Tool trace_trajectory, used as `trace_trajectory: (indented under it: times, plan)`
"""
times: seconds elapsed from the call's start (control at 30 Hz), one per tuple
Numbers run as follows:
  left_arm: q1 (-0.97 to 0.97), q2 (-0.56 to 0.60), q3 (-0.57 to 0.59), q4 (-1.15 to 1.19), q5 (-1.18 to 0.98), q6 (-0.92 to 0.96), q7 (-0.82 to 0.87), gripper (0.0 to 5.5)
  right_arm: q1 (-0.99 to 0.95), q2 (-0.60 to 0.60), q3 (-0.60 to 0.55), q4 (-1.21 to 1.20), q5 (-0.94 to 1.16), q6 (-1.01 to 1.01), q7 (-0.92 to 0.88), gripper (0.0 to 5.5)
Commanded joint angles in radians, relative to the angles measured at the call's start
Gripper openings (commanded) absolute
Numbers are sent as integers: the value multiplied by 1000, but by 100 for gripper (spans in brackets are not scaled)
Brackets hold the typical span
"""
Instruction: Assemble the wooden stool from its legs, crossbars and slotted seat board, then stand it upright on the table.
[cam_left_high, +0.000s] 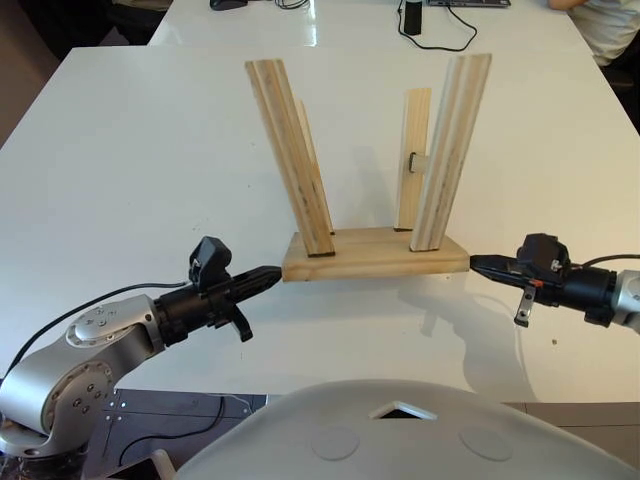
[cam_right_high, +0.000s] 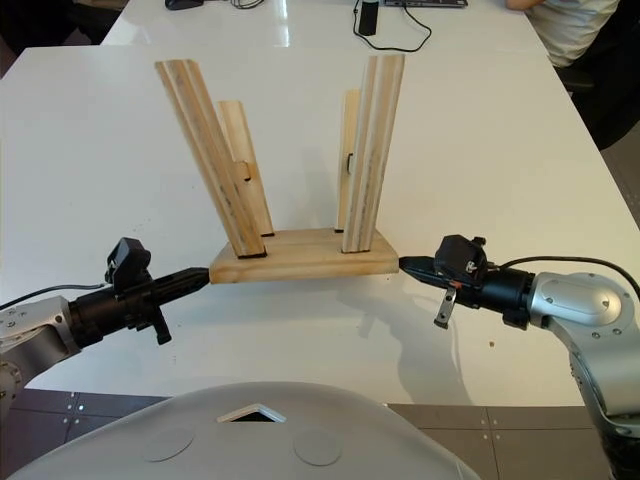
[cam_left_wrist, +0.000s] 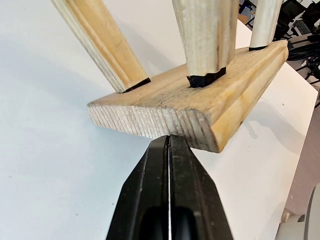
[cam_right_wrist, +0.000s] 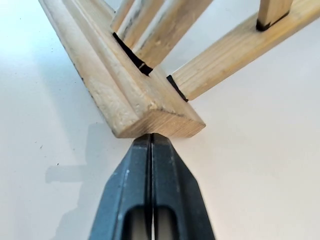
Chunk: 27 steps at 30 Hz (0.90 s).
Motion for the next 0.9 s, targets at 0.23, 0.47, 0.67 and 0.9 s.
trace_trajectory:
  times: [0.23,0.47,0.67,0.9]
  plan:
    - [-145,-27,-57,-3,-85,-16,-26,2,-144,17,66,4,88,-19,79,0]
    - [-149,-49,-50,10,-64,-31,-2,2,-193,36,62,-1,122,17,66,0]
    - [-141,-46,-73,73,33,-84,-17,2,-190,33,80,60,55,-16,73,0]
    - [-162,-17,103,299,132,-296,-128,0,-241,-41,47,402,-94,-216,130,27]
